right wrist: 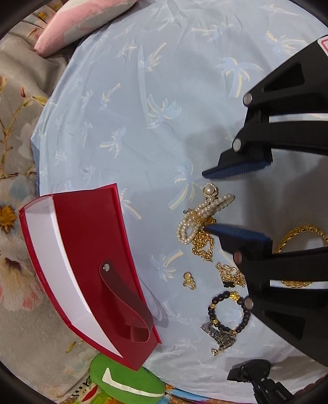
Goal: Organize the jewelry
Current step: 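Grasp the black smartwatch with the left tool while the right tool grasps the pearl necklace, then carry both items into the red box and open both tools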
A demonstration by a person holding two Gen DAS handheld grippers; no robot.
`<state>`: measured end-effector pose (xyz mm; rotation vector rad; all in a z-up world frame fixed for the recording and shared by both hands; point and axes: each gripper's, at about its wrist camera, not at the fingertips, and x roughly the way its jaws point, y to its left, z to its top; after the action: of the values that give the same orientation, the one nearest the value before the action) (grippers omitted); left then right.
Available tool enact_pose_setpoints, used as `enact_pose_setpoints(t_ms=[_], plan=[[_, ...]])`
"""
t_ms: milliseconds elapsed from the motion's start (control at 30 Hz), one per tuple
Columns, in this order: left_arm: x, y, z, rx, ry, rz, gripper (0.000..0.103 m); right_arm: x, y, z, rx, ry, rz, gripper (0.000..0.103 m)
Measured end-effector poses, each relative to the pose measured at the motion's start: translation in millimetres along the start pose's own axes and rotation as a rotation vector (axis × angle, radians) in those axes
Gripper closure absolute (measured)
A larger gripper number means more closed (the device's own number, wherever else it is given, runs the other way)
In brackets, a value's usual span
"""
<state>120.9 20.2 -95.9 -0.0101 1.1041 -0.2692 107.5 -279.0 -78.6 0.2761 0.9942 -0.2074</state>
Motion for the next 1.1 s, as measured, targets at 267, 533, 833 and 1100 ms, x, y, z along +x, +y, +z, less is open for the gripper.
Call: enact_pose_setpoints(t_ms=[267, 533, 833, 1100], plan=[[-13, 5, -1, -0.016, -0.021, -0.043, 0.091, -9, -4, -4, 0.011, -0.032, 0.010, 0.100], [-52, 2, 5, -0.016, -0.095, -0.064, 0.091, -52, -8, -2, 0.034, -0.121, 0.035, 0.100], [-102, -11, 32, 0.028, -0.221, -0.063, 0.091, -125, 6, 21, -0.001, -0.269, 0.083, 0.100], [-127, -34, 94, 0.094, -0.358, -0.041, 0.091, -155, 30, 76, -0.049, -0.375, 0.133, 0.100]])
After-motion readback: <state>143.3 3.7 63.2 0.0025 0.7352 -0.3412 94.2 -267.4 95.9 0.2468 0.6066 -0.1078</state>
